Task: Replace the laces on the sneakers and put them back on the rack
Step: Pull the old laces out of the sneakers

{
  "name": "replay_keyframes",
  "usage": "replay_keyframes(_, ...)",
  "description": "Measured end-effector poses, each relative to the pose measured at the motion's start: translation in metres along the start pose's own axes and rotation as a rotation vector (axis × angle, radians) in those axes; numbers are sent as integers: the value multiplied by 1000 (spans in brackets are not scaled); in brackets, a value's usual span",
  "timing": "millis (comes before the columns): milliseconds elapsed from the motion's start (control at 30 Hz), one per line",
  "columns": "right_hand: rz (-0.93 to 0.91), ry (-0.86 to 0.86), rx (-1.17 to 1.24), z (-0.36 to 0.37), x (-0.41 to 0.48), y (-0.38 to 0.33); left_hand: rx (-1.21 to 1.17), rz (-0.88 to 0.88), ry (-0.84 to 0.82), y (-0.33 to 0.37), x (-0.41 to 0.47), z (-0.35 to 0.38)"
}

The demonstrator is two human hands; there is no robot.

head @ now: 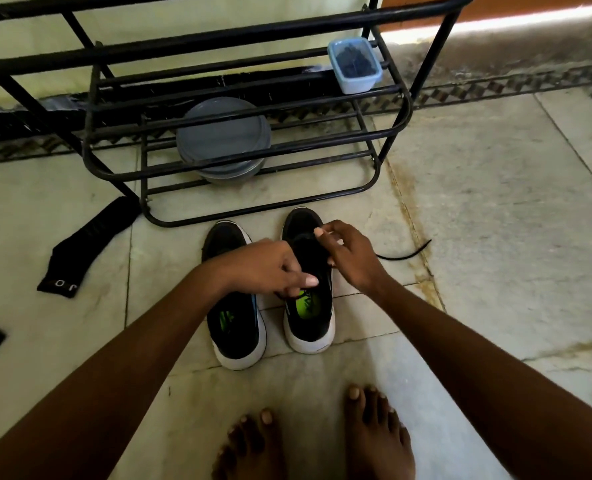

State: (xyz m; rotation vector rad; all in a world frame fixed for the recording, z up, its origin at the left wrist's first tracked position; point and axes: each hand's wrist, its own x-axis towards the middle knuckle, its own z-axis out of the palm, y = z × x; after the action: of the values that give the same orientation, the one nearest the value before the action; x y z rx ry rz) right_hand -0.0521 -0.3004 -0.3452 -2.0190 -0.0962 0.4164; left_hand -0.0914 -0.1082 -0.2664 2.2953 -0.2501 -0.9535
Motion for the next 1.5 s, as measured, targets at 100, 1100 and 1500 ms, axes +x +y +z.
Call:
replay_keyframes(100, 147, -109, 87, -9, 6, -2, -170, -6, 147, -15, 5, 1)
replay_keyframes(1100, -324, -151, -716, 19, 16, -12, 498, -51, 297, -44, 30, 33)
replay_keyframes(1500, -195, 320, 28, -33, 41, -31, 520, -127, 220, -36, 32, 31)
